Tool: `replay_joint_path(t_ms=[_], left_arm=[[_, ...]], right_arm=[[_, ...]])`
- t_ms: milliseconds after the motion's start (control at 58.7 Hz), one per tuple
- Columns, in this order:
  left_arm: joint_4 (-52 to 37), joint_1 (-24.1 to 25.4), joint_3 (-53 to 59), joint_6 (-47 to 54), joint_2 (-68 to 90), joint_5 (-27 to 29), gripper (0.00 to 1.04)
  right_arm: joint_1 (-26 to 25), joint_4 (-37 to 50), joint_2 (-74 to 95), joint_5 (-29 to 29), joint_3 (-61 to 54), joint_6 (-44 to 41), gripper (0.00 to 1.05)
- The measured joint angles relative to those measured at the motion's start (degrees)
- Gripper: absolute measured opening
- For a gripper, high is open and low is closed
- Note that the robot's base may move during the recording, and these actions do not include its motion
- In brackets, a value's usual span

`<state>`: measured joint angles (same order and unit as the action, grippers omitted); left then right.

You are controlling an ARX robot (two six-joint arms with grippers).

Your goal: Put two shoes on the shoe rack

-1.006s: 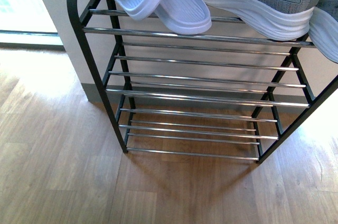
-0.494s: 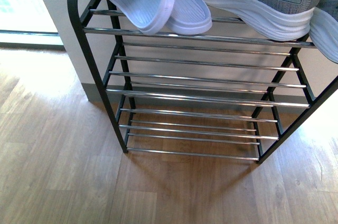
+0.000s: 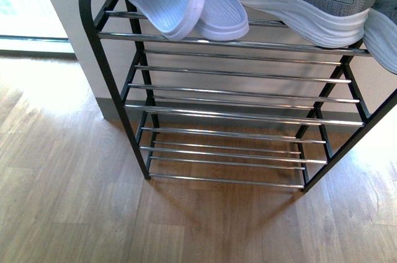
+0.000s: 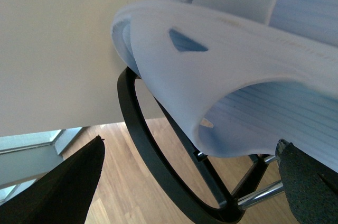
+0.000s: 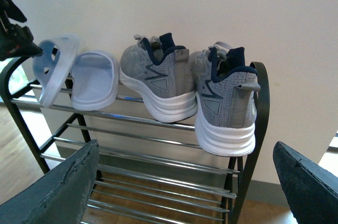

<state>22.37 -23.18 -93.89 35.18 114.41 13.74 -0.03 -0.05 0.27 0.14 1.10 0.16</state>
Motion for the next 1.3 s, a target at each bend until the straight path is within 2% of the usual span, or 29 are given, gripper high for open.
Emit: replay_joint_path(t_ms=[136,290,409,545,852,972,1108,1142,1176,1210,1227,1295], left_arm=[[-7.3,-0.3,6.9,-1.4,-6.2,-1.3,0.95],[-22.4,0.8,23.0,-6.7,-22.4,-0.2,0.95],[-29.3,2.8,33.9,-12.2,-34.4,1.7,0.95],[-31.5,5.6,43.5,-18.3,-44.8,3.3,0.95],[-33.0,15.7,62.6,-33.1,-62.4,3.8,0.95],[-34.5,18.1,66.1,-36.5,-64.6,3.2,0.95],[-34.7,18.2,66.1,-37.4,-64.7,2.9,0.95],[-37.1,19.1,66.9,-36.9,-64.8,-0.5,0.92],[-42.5,21.0,69.2,-36.5,-65.4,-6.6,0.85],[-45.7,21.9,71.0,-36.3,-66.1,-9.9,0.80],[-46.6,22.1,71.6,-36.3,-66.3,-10.8,0.78],[-49.8,22.9,76.0,-36.0,-69.3,-13.4,0.60]], right_arm=[[0.0,0.0,0.0,0.0,0.0,0.0,0.96],[0.0,0.0,0.0,0.0,0.0,0.0,0.96],[0.0,0.0,0.0,0.0,0.0,0.0,0.96],[0.0,0.0,0.0,0.0,0.0,0.0,0.96],[0.0,0.0,0.0,0.0,0.0,0.0,0.96],[0.0,0.0,0.0,0.0,0.0,0.0,0.96],[0.0,0.0,0.0,0.0,0.0,0.0,0.96],[0.0,0.0,0.0,0.0,0.0,0.0,0.96],[0.0,0.0,0.0,0.0,0.0,0.0,0.96],[0.0,0.0,0.0,0.0,0.0,0.0,0.96],[0.0,0.0,0.0,0.0,0.0,0.0,0.96],[0.0,0.0,0.0,0.0,0.0,0.0,0.96]])
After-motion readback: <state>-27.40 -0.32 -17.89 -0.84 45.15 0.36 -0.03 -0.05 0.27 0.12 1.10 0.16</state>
